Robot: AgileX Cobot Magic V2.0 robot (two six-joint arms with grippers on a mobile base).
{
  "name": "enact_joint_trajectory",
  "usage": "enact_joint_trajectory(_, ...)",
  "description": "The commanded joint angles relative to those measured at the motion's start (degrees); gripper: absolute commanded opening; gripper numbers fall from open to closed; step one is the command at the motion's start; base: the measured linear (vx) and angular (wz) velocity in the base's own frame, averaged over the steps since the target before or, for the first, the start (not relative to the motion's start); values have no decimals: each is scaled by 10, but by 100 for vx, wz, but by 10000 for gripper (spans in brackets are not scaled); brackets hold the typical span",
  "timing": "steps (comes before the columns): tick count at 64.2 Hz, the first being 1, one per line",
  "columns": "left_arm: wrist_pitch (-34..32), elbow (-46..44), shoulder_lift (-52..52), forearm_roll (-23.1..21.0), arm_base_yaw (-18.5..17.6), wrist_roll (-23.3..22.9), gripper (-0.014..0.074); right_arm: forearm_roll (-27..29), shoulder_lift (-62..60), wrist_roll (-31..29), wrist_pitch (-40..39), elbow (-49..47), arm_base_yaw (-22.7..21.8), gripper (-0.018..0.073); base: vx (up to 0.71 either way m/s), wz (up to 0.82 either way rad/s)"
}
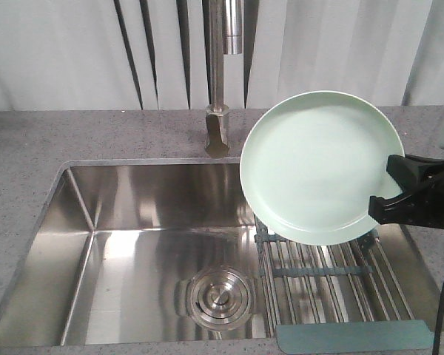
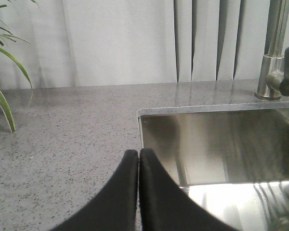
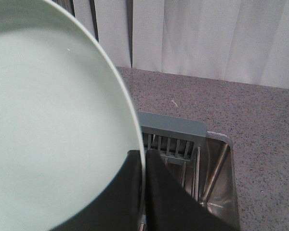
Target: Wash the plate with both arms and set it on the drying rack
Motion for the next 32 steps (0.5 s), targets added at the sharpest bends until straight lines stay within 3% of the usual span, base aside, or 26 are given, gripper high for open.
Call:
enact_joint_trajectory(1, -40, 9, -8, -5, -3, -6, -6, -4, -8, -4, -45, -17, -3, -10, 1, 0)
enact_joint_trajectory(32, -40, 9, -8, -5, -3, -6, -6, -4, -8, -4, -45, -17, -3, -10, 1, 0)
